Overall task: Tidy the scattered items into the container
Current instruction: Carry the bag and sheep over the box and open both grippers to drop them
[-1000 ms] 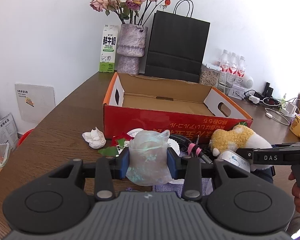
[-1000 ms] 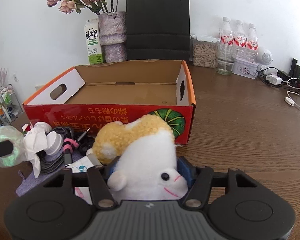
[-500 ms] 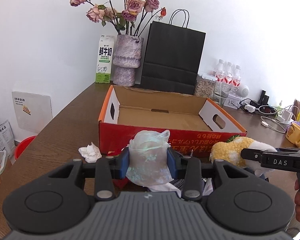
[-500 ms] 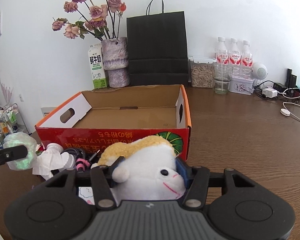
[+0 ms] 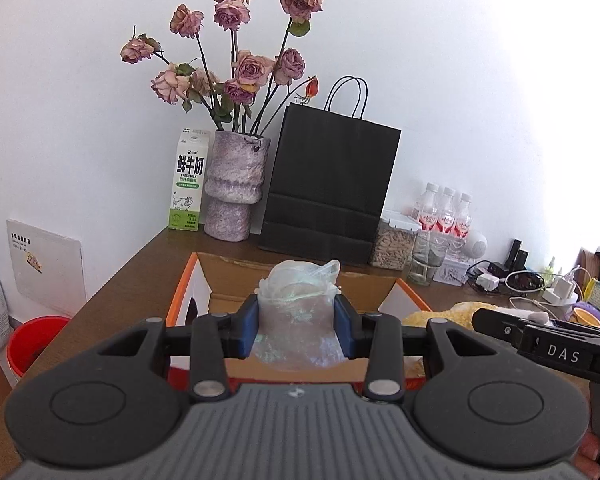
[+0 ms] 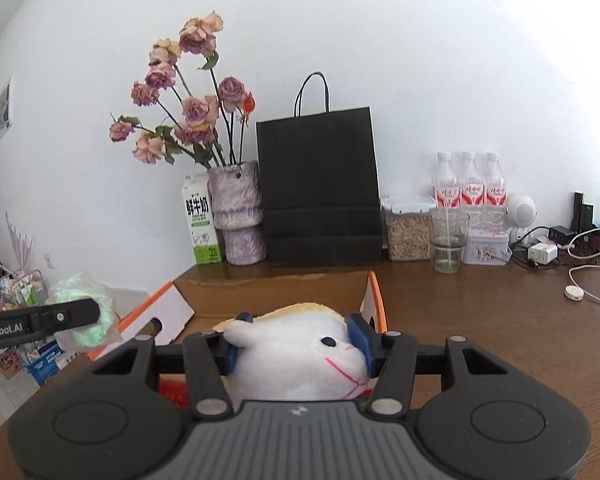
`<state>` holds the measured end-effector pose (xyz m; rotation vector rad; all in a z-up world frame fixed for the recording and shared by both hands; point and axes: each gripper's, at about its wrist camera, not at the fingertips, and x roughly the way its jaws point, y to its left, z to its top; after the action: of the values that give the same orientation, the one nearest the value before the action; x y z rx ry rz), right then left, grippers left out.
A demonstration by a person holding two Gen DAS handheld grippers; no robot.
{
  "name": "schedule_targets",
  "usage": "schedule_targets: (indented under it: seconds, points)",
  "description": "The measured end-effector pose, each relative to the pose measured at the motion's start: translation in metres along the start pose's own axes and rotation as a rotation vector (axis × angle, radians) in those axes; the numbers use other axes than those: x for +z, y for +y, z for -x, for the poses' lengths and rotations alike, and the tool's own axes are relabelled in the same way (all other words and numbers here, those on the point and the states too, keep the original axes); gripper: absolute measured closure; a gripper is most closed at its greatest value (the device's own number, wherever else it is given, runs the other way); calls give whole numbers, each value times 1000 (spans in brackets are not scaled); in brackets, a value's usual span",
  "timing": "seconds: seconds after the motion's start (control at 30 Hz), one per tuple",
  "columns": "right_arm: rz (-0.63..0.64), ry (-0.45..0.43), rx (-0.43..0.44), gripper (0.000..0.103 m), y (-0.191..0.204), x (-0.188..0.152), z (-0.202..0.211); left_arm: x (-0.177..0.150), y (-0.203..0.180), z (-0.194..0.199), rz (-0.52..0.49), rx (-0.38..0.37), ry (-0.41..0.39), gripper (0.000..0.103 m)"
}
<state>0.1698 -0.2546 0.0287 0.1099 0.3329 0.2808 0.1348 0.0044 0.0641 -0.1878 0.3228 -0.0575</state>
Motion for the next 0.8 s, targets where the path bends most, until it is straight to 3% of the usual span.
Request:
schedule_targets:
  seconds: [0.13,0.27,0.5,0.57,0.8]
  points:
    - [-30,-48,16,52,6,11,-26,9,3,-24,84,4,-19,64]
    - [-23,-65,26,52,14,18,-62,17,5,-61,103,29,2,64]
    - [23,3,24,52,15,-3,-114,7,25,-125,95,126,66,64]
    - [16,29,19,52,15,-7,-122,2,30,-131,107,123,107,64]
    - [33,66,5,52,20,-21,-130,-7,25,-131,64,130,113,64]
